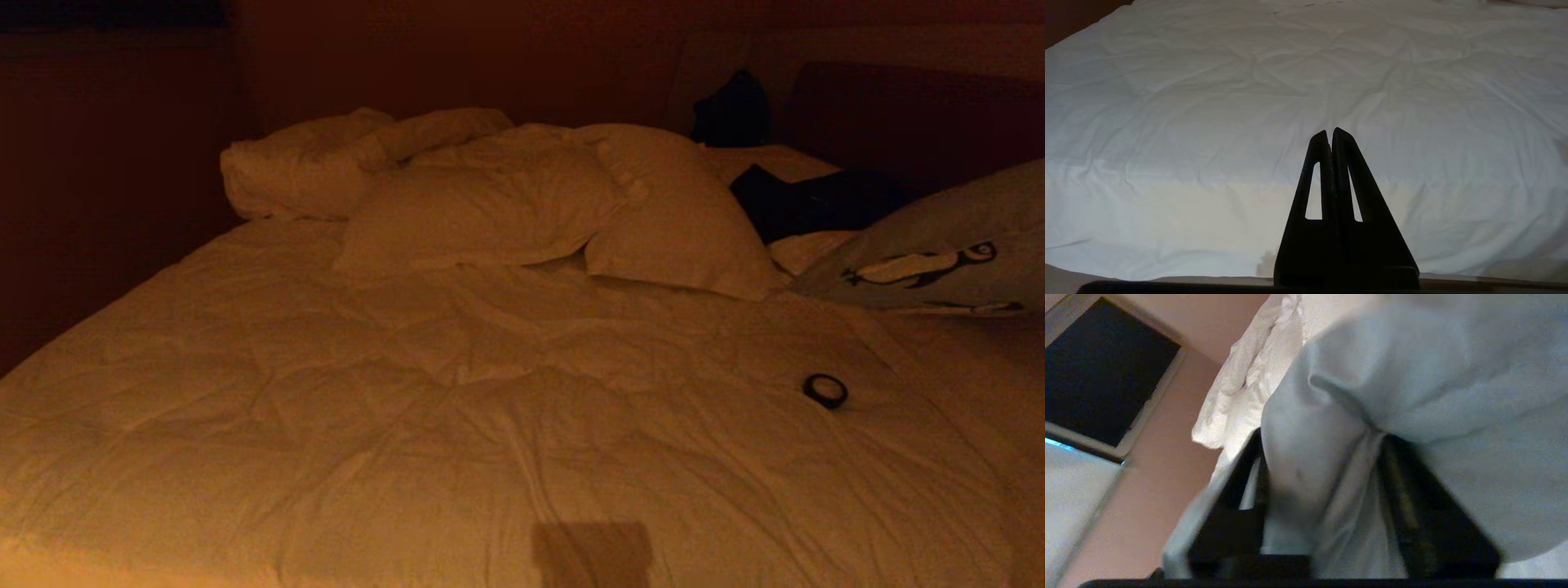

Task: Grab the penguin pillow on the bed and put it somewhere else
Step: Place the pillow at the bedside

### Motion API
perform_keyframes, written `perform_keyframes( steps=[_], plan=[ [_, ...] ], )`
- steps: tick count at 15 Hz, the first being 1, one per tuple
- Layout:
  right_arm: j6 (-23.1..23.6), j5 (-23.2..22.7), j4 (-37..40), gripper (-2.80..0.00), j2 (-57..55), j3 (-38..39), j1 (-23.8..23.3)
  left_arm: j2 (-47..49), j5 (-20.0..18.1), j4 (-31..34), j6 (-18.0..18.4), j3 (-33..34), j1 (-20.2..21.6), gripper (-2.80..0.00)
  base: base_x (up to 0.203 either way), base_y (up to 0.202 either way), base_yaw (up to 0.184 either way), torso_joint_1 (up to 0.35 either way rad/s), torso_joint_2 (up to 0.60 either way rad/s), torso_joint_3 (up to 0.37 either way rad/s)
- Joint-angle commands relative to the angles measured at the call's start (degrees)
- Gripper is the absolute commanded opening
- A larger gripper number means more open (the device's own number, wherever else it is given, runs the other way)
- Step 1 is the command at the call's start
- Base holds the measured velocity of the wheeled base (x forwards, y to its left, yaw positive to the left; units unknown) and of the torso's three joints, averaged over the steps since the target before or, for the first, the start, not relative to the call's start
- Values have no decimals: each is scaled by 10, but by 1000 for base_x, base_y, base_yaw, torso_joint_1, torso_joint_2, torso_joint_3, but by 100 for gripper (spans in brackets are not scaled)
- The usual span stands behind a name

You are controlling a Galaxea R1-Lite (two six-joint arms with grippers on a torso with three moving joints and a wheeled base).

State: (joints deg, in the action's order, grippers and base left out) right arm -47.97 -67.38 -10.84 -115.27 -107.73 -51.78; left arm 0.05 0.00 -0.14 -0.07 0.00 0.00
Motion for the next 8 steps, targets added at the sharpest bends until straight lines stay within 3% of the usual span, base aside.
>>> perform_keyframes(
  steps=[1,8],
  plan=[
    [-11,0,2,0,7,-6,-14,0,0,0,0,3,0,-280,0,0,0,0,0,0],
    [-94,0,1,0,69,-7,-61,0,0,0,0,2,1,-280,0,0,0,0,0,0]
  ],
)
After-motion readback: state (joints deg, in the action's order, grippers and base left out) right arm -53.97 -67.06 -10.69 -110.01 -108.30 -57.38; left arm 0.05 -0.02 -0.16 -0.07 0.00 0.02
